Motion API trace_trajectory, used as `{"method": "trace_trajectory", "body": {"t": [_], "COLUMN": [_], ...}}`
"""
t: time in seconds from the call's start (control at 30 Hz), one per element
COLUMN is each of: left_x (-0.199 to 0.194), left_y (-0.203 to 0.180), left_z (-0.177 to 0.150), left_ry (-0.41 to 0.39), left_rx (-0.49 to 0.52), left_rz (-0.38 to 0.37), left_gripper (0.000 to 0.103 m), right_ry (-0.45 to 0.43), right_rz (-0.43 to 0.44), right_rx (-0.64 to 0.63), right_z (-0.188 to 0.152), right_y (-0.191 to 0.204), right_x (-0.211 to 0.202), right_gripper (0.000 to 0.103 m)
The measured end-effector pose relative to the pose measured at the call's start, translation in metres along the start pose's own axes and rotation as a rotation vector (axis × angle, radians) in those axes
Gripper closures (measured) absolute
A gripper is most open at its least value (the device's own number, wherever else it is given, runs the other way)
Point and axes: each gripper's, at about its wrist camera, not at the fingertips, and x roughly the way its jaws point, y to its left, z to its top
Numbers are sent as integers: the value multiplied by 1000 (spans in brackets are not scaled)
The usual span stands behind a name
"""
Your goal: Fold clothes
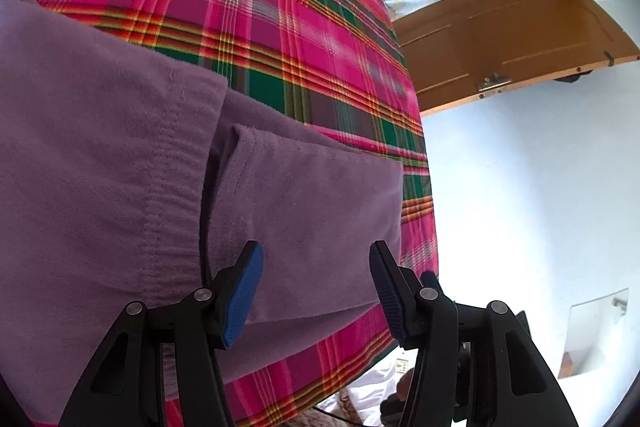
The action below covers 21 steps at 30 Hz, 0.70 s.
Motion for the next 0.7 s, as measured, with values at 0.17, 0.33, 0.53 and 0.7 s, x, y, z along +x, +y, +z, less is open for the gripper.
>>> {"method": "trace_trajectory", "body": {"t": [0.17,0.33,0.53,0.7], "left_x": [4,6,6,7], "left_y": [0,0,1,0], "left_z": [-1,-3,-2,-2], "left_ry": [10,13,13,10], "left_rx": [1,-2,-10,-11], "left_rz": [3,7,8,15], "left_gripper": [46,46,46,46], "right_ry": [36,58,45,33], "right_rz": [-21,-55,-113,-135], "right_rx": [-89,-125,-122,-150], "right_z": [-11,-17,-17,-18], "right_y": [15,23,17,19], "right_x": [12,21,22,21], "right_gripper": [55,49,47,46]}}
